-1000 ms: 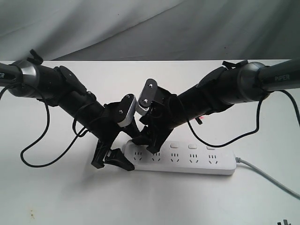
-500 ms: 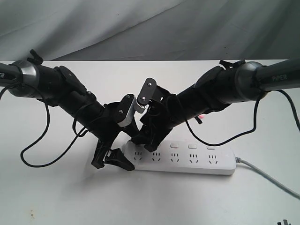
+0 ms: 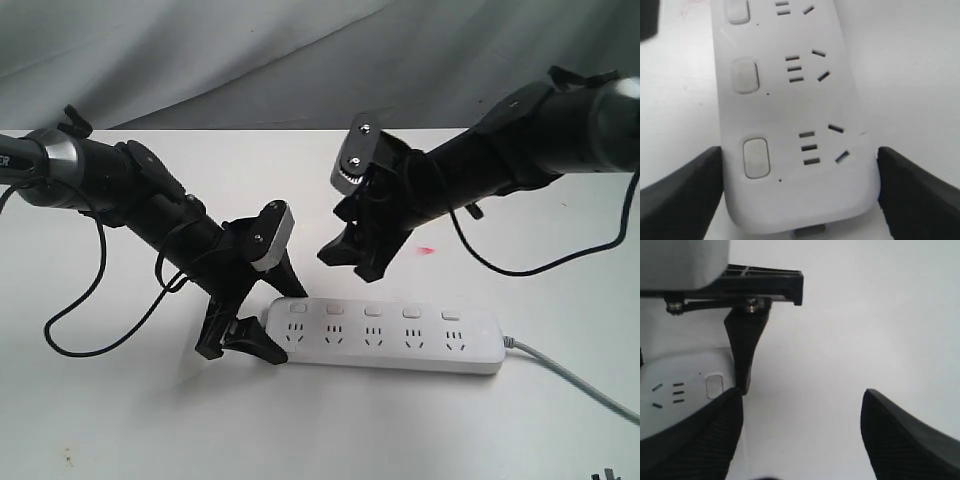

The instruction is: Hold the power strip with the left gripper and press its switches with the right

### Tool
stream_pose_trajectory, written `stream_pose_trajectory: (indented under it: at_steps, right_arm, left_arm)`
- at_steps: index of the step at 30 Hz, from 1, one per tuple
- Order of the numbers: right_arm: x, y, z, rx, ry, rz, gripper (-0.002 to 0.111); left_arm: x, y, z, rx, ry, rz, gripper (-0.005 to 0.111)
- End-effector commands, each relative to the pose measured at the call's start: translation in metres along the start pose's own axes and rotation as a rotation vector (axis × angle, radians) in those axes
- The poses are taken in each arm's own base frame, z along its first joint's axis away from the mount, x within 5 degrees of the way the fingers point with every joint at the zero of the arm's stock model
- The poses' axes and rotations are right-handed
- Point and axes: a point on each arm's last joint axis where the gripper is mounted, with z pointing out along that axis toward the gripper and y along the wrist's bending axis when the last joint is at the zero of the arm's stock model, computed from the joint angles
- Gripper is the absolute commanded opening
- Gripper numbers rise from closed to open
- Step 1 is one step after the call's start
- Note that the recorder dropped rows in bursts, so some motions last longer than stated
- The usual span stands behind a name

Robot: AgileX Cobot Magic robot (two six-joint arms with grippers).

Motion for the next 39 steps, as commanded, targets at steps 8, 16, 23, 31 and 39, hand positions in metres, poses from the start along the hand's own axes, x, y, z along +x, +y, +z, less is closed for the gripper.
stream_pose_trajectory:
  at_steps: [8,16,23,31,39]
  right_arm:
    - [0.010,-0.001,-0.008,-0.057,-0.002,-0.011,0.062]
    - [0.022,0.004,0.000,-0.029,-0.004,0.020,0.062]
    - [0.027,0.014,0.022,-0.075,0.019,0.019,0.062]
    - [0.030,0.013,0.025,-0.061,0.032,0.019,0.062]
    - [0.035,0.014,0.030,-0.070,0.049,0.024,0.062]
  left_arm:
    - [-0.001,0.002,0.000,-0.015,0.000,0.007,0.000]
    - [-0.001,0.002,0.000,-0.015,0.000,0.007,0.000]
    - [-0.001,0.002,0.000,-0.015,0.000,0.007,0.000]
    - [-0.001,0.002,0.000,-0.014,0.000,0.007,0.000]
    - [-0.001,0.002,0.000,-0.014,0.000,0.007,0.000]
